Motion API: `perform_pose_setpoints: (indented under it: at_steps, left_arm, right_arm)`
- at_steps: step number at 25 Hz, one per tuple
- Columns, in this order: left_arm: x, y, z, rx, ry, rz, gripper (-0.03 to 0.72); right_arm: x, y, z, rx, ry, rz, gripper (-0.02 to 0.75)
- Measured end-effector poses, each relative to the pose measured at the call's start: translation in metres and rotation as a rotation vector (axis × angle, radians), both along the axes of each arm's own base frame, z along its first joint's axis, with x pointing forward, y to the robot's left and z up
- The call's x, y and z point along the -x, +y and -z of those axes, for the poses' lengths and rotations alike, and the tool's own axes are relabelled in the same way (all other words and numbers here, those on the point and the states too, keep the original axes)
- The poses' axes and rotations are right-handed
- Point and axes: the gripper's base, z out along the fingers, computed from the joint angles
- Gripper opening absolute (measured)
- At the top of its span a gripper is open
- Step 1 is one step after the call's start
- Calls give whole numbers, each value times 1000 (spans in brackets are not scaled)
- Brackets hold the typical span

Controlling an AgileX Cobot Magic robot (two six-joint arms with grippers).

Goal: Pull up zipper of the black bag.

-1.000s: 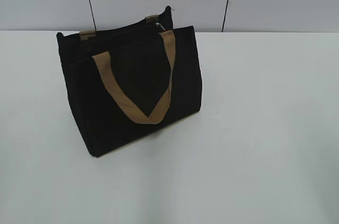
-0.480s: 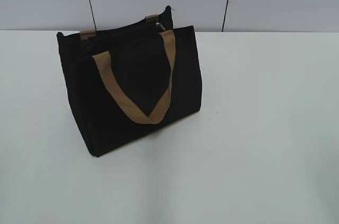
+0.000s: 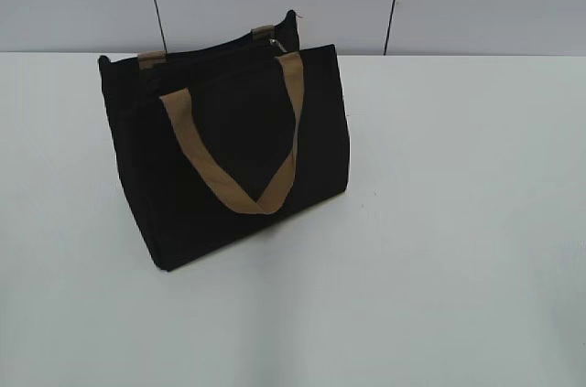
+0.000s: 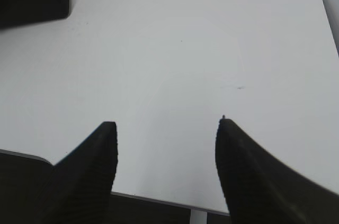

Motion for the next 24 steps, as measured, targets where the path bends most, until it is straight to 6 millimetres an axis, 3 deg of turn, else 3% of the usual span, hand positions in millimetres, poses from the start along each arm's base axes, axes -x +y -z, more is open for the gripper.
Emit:
perform_pose_setpoints:
  at_steps: [24]
  left_arm:
    - [1, -1, 0, 16, -1, 63, 468]
  right_arm:
    - [0, 1, 1, -25, 10, 5, 448]
